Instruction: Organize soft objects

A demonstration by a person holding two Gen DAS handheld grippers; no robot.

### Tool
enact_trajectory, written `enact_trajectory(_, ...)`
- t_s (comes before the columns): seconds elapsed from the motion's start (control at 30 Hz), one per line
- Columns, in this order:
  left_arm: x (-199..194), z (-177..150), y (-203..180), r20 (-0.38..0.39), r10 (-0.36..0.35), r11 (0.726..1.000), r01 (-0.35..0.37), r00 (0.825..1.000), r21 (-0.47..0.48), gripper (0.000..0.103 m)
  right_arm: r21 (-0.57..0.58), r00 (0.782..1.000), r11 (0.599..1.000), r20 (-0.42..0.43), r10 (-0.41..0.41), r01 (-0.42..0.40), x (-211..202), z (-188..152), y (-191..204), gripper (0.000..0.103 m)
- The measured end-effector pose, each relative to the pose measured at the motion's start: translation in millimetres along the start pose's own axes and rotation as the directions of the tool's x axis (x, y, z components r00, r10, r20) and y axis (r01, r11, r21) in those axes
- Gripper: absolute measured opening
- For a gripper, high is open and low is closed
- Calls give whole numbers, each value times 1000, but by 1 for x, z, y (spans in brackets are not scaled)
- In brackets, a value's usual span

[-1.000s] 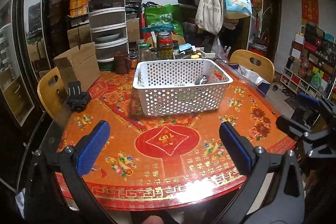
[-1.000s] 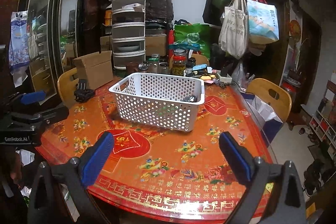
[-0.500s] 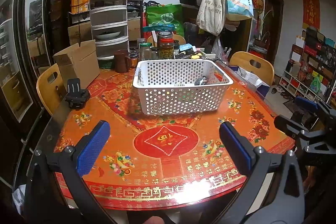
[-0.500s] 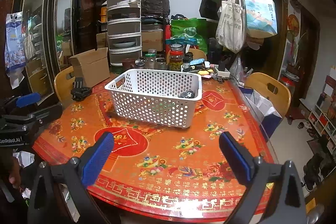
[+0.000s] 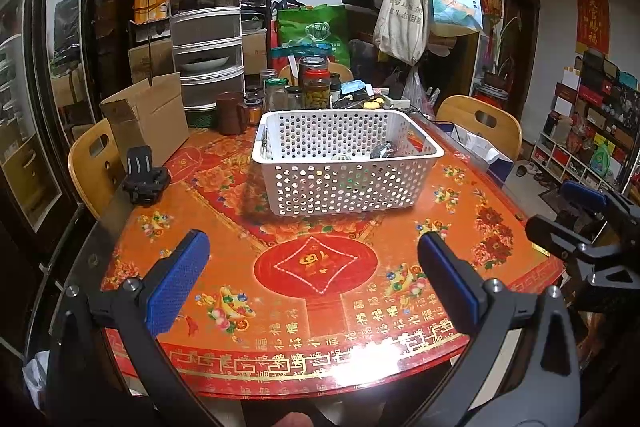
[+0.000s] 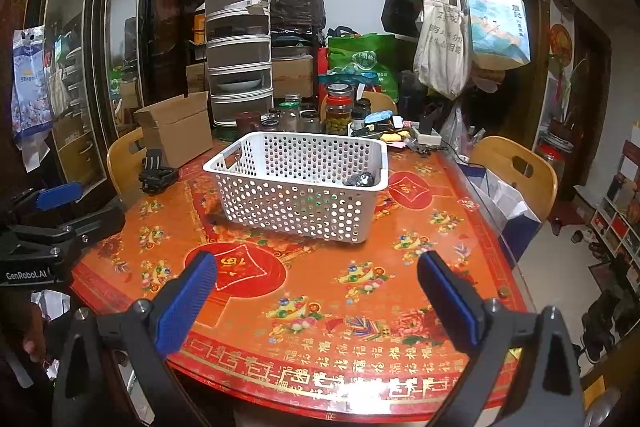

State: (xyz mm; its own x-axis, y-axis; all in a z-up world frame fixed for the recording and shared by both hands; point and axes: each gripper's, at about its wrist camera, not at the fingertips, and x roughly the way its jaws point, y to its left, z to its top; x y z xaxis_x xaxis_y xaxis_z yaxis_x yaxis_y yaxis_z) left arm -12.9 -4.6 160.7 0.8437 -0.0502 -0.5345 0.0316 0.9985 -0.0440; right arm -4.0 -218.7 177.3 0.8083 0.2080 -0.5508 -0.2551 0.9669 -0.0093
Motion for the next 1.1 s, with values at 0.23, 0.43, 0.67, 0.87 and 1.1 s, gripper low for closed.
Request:
enact_trajectory(0.23, 1, -1, 0, -1, -1, 1000, 1, 1000, 1, 103, 2, 1000, 1000, -2, -1, 1, -1, -1, 2, 100)
enact_trajectory(0.43, 1, 0, 0, -1, -2, 1000, 2, 1000, 0, 103, -1, 1000, 1000, -7, -2, 2, 0, -2, 2, 100)
enact_trajectory(0.67, 1, 0, 0, -2, -1, 1000, 1, 1000, 2, 103, 3, 1000, 1000, -7, 1, -1, -1, -2, 4, 100)
enact_trajectory(0.87, 3, -7, 1, -4, -1, 1000, 1, 1000, 0, 103, 5, 1000, 1000, -8, 5, -5, -1, -2, 4, 100)
enact_trajectory(1.1, 4, -9, 1, -5, -1, 1000, 1, 1000, 0, 103, 5, 1000, 1000, -7, 10, -10, -2, -2, 4, 100)
